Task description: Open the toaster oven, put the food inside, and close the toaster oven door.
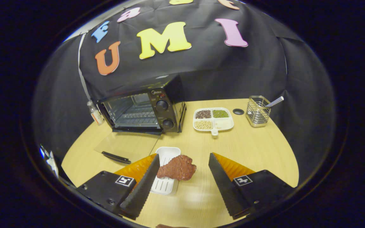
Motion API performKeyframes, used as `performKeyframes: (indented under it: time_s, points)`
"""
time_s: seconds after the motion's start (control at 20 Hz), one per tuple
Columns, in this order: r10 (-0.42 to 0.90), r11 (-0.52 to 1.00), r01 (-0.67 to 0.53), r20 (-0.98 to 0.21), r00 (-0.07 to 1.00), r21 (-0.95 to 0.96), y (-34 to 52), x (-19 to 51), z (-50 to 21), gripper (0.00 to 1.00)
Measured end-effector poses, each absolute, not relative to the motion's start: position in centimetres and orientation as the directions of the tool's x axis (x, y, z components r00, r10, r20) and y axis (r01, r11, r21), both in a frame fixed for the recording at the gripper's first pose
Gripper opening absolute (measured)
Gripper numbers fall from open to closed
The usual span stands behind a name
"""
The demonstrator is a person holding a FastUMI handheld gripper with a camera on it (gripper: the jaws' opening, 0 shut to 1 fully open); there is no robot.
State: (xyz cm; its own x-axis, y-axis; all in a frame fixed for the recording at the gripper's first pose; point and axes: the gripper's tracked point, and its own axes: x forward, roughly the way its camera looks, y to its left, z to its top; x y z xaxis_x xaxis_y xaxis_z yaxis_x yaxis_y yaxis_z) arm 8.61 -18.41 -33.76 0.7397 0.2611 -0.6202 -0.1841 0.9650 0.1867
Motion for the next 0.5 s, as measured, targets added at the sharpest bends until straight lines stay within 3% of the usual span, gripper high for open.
performKeyframes:
  time_s: [0.1, 0.35, 0.5]
  points:
    - [0.278, 0.957, -0.149, -0.650, 0.707, 0.248, -19.1, 8.7, -35.3, 0.86]
    - [0.415, 0.901, -0.158, -0.695, 0.587, 0.405, -17.4, 7.3, -38.4, 0.77]
    - [0.447, 0.871, -0.103, -0.687, 0.573, 0.481, -16.9, 7.1, -38.2, 0.30]
